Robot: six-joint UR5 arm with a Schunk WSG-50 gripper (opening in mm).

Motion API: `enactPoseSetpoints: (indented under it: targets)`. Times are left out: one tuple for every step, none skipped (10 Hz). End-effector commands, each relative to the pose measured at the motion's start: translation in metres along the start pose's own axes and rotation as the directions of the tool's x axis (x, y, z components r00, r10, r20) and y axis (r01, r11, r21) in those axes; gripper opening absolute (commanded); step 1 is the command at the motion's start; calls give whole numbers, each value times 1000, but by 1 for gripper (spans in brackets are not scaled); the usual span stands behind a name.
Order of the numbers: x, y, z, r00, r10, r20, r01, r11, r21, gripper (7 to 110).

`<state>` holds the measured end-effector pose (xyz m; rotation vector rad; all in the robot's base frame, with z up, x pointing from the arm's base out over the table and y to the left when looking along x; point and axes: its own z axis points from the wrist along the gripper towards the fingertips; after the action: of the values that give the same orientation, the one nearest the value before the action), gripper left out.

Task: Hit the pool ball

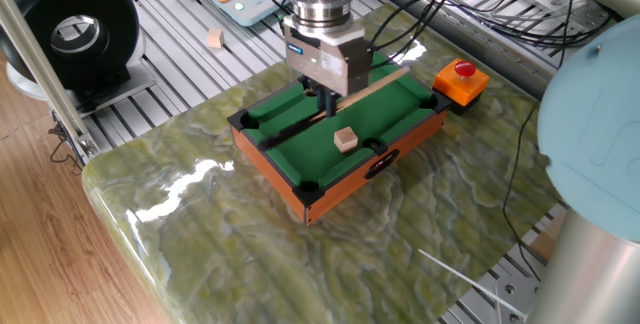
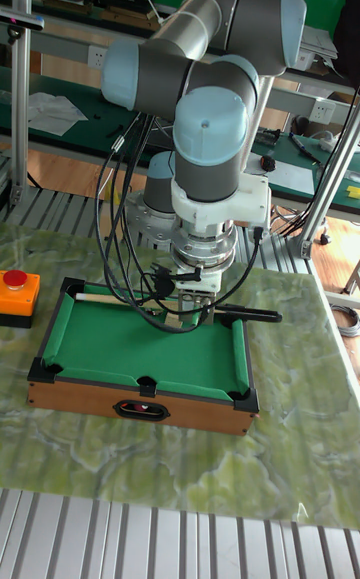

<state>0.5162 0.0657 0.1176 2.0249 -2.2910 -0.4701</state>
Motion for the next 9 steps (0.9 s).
enactPoseSetpoints:
  targets:
    - [-4,-20,-5,998,63,16,-63,997,51,7]
    - [-3,-28,-6,997,75,19,-76,994,74,7]
    - [-4,-31,-3,998,61,17,-63,996,71,7]
    - [-3,-34,4,999,37,7,-38,997,68,7]
    - [-2,-40,11,1000,1,1,-1,998,71,7]
    - [-5,-42,17,1000,-30,2,30,998,62,7]
    - [-5,-47,17,999,-32,-10,32,997,75,7]
    - [-3,-50,17,1000,-23,-20,24,996,87,7]
    - [-3,-50,16,1000,-17,-18,18,996,87,7]
